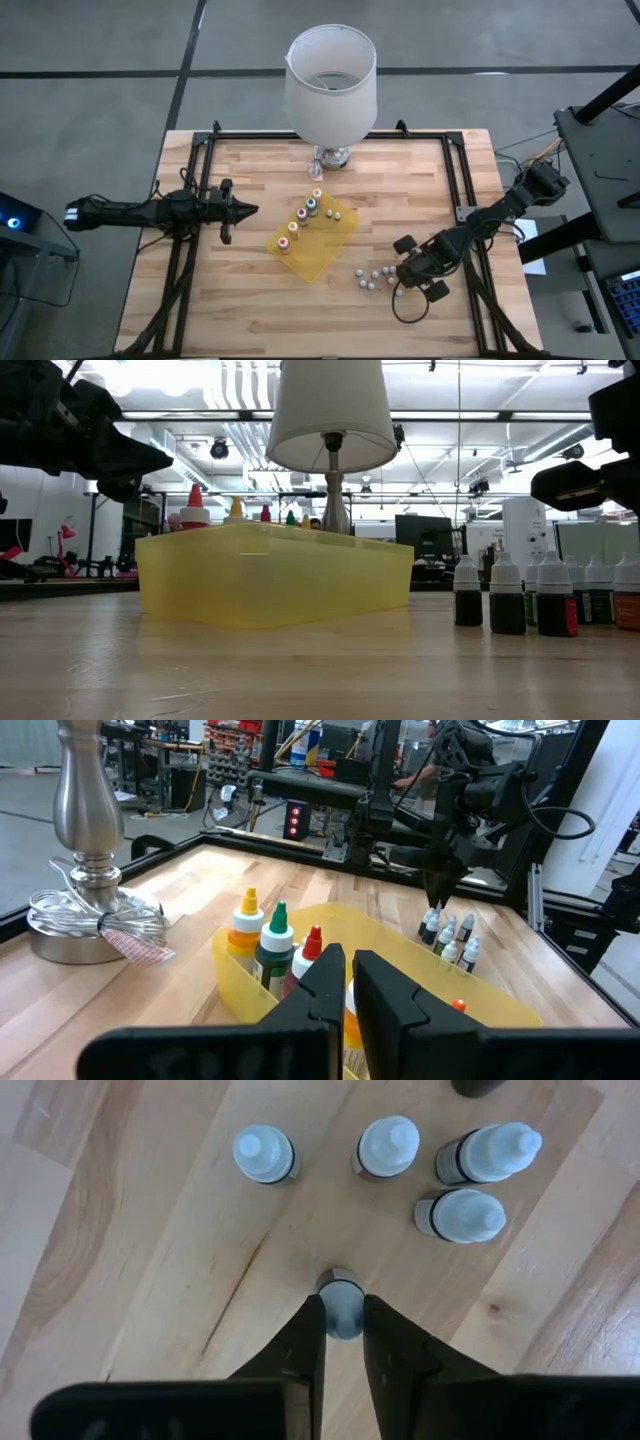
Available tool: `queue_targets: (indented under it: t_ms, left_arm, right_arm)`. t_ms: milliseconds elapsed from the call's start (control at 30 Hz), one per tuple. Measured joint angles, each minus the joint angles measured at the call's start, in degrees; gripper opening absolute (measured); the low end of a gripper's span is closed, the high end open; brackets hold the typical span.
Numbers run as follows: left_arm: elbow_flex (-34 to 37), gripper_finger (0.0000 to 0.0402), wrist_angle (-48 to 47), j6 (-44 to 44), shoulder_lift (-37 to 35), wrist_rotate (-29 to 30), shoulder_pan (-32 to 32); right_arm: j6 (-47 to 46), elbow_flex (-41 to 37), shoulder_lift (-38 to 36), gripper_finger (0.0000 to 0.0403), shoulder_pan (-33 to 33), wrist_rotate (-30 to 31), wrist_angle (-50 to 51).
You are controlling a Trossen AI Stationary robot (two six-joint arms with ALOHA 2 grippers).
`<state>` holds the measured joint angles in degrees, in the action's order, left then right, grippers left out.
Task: Pick & Place food coloring
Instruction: Put the small right black food coloring bottle into the yellow bin
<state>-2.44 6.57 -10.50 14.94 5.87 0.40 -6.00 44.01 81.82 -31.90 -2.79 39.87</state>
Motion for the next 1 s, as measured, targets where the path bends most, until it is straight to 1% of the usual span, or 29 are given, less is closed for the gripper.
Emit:
queue_targets:
  t_ms: [200, 333, 500, 733, 1000]
  left_arm:
    - [0.0, 0.0, 0.0, 0.02, 0.0, -0.02, 0.0]
    - [0.0, 0.0, 0.0, 0.0, 0.0, -0.02, 0.0]
    - [0.0, 0.0, -0.11, 0.01, -0.01, -0.02, 0.0]
    - [0.0, 0.0, -0.18, 0.02, -0.01, -0.01, 0.0]
    - [0.0, 0.0, -0.22, 0.01, -0.01, -0.02, 0.0]
  right_arm:
    - [0.0, 0.32, -0.02, 0.0042, 0.0, -0.02, 0.56]
    - [0.0, 2.05, -0.37, 0.0043, 0.04, -0.04, 2.48]
    - [0.17, 6.54, -0.87, 0.0043, 0.47, -0.22, 8.09]
    - [0.2, 15.74, -1.01, 0.0043, 2.44, -0.25, 16.78]
    - [0.49, 22.53, 0.27, 0.0043, 4.73, -0.25, 20.25]
